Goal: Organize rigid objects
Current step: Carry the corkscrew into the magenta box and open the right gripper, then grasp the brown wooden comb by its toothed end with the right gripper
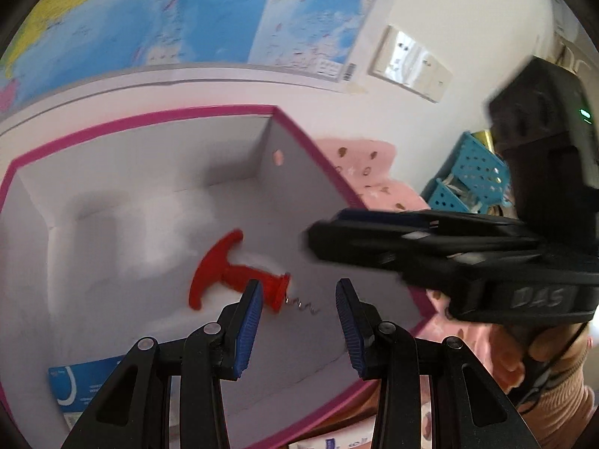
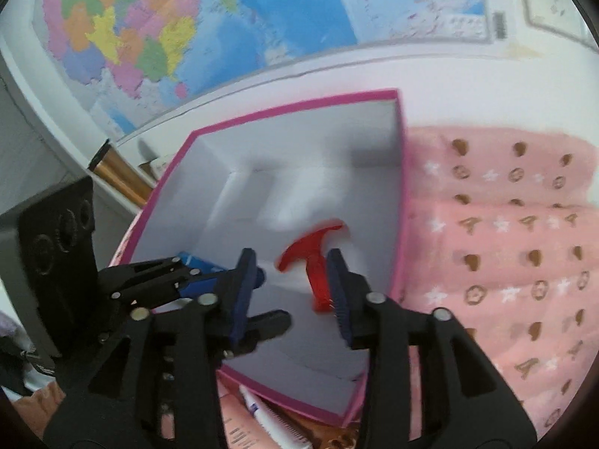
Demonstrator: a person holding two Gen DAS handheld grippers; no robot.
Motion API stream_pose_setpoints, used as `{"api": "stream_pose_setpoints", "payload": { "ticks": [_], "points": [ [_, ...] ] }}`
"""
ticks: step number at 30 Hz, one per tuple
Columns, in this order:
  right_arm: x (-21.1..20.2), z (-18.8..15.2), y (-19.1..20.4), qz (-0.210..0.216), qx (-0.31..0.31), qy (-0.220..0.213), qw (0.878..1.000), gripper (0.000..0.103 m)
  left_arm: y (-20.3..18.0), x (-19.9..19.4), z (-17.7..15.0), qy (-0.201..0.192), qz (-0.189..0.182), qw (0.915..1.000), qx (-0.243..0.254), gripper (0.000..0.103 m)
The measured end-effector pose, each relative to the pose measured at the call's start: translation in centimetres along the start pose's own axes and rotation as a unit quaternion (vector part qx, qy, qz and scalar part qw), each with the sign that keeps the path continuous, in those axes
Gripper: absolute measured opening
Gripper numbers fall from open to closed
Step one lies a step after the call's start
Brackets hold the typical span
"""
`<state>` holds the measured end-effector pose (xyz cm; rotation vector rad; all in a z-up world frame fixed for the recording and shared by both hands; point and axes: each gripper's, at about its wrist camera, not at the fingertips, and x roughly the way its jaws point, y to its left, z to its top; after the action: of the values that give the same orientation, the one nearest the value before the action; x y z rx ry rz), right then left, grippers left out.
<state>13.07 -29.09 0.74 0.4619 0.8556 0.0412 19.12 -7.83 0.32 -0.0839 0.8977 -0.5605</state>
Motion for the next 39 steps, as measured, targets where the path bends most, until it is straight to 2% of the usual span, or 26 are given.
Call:
{"api": "stream_pose_setpoints", "payload": {
  "ticks": [7, 13, 17, 21, 26, 33, 39],
  "points": [
    [-3.2, -1.8, 0.1, 0.014, -0.005, -0.039, 0.999, 0.046, 0.0, -2.6, -1.0, -0.035, 0.012, 0.9993, 0.011, 0.042],
    [-5.8, -4.9, 0.6, 0.034, -0.021, -0.056, 0.998, 0.046, -1.6, -6.6, -3.6, -0.081, 0.014, 0.9951, 0.054, 0.044],
    [-6.8, -7.9, 0.6, 0.042, -0.025, -0.054, 0.997, 0.046, -3.0, -7.9, -5.6, -0.086, 0.011, 0.9924, 0.087, 0.046],
    [-6.0, -10.4, 0.2, 0.022, -0.023, -0.035, 0.999, 0.046, -4.2, -7.1, -8.1, -0.062, 0.010, 0.9919, 0.110, 0.047],
    [-4.2, -13.4, -1.6, 0.011, 0.008, 0.003, 1.000, 0.046, -3.6, -4.0, -10.3, -0.009, 0.008, 0.9959, 0.090, 0.047],
    [-2.8, -15.7, -4.3, 0.013, 0.060, 0.018, 0.998, 0.046, -1.9, -2.3, -10.0, 0.009, 0.016, 0.9985, 0.052, 0.047],
    [-1.8, -15.9, -4.7, 0.018, 0.066, 0.021, 0.997, 0.046, -1.9, -0.8, -10.3, 0.026, 0.014, 0.9986, 0.045, 0.047]
  ]
}}
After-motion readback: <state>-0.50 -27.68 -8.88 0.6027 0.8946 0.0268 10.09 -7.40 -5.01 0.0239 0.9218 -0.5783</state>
